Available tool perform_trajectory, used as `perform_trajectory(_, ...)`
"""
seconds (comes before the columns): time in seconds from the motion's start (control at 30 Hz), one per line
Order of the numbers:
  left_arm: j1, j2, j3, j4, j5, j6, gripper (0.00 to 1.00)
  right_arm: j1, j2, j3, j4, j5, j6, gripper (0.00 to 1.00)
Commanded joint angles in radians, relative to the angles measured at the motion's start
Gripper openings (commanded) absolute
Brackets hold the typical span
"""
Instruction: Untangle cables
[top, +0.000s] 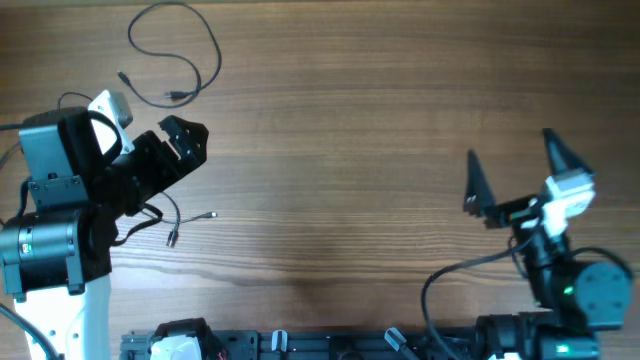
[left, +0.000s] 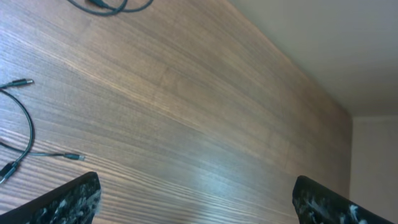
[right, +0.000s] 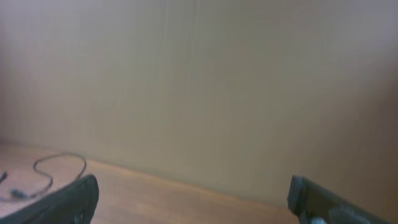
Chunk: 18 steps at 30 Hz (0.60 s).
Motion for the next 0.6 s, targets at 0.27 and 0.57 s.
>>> perform_trajectory(0.27, -0.004, -0.002, 0.002, 0.000, 0.008, 0.023, 1.00, -0.006, -0.317, -0.354, 0.122, -0.018, 0.043, 1.00)
perform_trajectory(0.57, -0.004, -0.002, 0.002, 0.000, 0.008, 0.023, 1.00, -0.001, -0.330, -0.410, -0.127, -0.015, 0.231, 1.00)
